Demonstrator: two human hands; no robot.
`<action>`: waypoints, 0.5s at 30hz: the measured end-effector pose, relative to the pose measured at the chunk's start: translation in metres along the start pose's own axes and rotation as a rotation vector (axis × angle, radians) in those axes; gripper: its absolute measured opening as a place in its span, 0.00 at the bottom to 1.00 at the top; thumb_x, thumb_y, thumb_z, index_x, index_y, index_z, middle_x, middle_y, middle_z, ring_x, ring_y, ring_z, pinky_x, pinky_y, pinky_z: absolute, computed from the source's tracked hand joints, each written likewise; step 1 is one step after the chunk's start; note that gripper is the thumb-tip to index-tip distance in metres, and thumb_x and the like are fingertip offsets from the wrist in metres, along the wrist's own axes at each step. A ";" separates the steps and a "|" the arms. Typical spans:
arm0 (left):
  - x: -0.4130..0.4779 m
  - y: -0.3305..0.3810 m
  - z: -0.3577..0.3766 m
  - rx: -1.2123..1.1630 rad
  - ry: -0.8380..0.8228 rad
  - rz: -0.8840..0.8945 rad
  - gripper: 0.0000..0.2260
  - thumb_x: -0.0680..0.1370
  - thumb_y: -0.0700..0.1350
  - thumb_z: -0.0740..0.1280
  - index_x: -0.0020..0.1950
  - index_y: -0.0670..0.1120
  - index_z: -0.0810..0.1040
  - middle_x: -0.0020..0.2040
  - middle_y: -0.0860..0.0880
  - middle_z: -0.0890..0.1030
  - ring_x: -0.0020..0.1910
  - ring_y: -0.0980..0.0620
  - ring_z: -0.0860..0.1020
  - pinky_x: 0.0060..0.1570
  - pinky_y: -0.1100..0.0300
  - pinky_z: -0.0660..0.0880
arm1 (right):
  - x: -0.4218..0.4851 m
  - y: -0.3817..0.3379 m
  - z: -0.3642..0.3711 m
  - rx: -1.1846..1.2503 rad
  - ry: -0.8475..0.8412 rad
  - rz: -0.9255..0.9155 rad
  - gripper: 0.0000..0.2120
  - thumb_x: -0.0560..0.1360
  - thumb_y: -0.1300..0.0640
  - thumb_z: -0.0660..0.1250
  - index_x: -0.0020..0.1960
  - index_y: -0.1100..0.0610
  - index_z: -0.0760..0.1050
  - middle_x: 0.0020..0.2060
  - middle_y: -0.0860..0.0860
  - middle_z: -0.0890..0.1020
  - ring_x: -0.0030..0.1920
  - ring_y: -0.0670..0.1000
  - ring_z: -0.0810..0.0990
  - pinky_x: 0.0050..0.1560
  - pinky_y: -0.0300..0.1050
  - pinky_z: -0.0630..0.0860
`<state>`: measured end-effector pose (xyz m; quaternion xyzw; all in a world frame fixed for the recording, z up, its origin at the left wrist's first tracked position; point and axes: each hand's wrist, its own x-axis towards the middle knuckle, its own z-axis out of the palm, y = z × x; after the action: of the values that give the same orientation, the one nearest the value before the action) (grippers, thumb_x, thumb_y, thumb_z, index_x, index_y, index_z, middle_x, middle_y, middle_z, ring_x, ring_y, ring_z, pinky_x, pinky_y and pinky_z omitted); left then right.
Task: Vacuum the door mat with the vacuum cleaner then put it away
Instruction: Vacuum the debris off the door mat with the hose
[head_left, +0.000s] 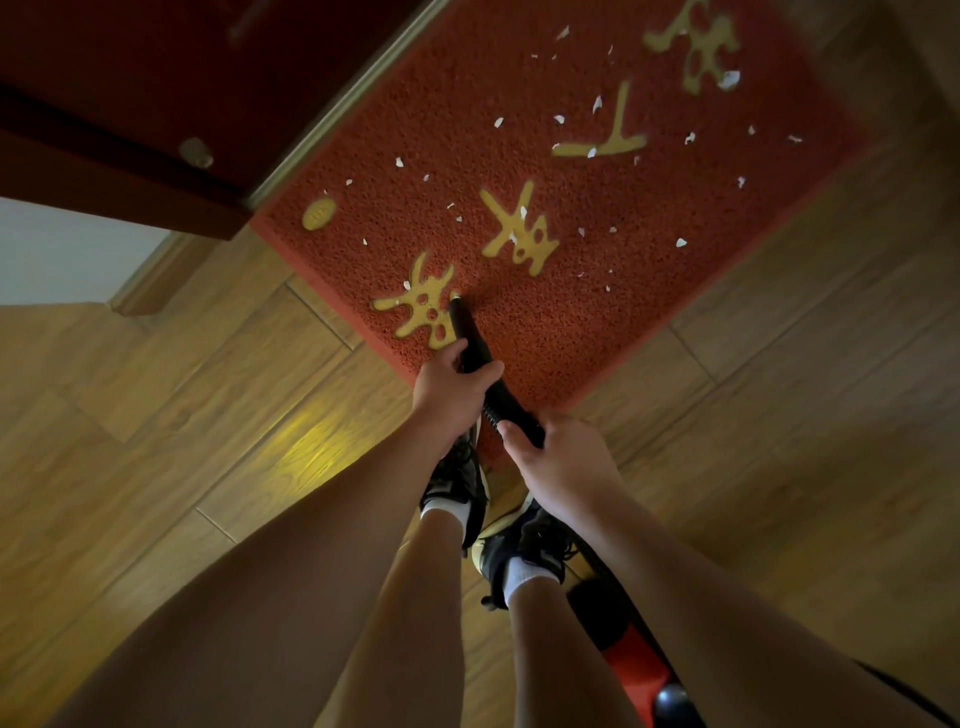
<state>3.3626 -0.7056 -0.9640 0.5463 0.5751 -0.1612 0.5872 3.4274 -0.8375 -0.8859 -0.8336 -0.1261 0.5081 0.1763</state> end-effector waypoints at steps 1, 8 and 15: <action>0.001 0.000 -0.001 0.000 0.002 0.003 0.33 0.76 0.55 0.74 0.78 0.50 0.68 0.67 0.49 0.78 0.46 0.58 0.78 0.41 0.64 0.74 | 0.001 -0.001 0.000 0.012 -0.002 0.000 0.18 0.80 0.43 0.64 0.43 0.57 0.75 0.32 0.54 0.80 0.31 0.55 0.78 0.32 0.49 0.74; -0.002 0.000 -0.006 0.010 0.022 0.025 0.33 0.77 0.54 0.74 0.79 0.50 0.67 0.69 0.49 0.77 0.46 0.58 0.78 0.41 0.63 0.75 | 0.000 -0.003 0.005 0.018 -0.004 -0.001 0.18 0.80 0.42 0.64 0.42 0.56 0.73 0.31 0.52 0.79 0.29 0.53 0.76 0.31 0.48 0.73; -0.007 -0.003 -0.011 0.000 0.039 -0.004 0.33 0.76 0.54 0.74 0.78 0.49 0.68 0.68 0.48 0.78 0.55 0.51 0.80 0.50 0.58 0.77 | -0.005 -0.005 0.007 -0.001 -0.010 -0.019 0.17 0.80 0.43 0.64 0.40 0.55 0.72 0.28 0.50 0.77 0.26 0.49 0.72 0.28 0.42 0.66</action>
<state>3.3528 -0.7007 -0.9561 0.5481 0.5877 -0.1516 0.5754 3.4189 -0.8343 -0.8825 -0.8299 -0.1349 0.5105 0.1801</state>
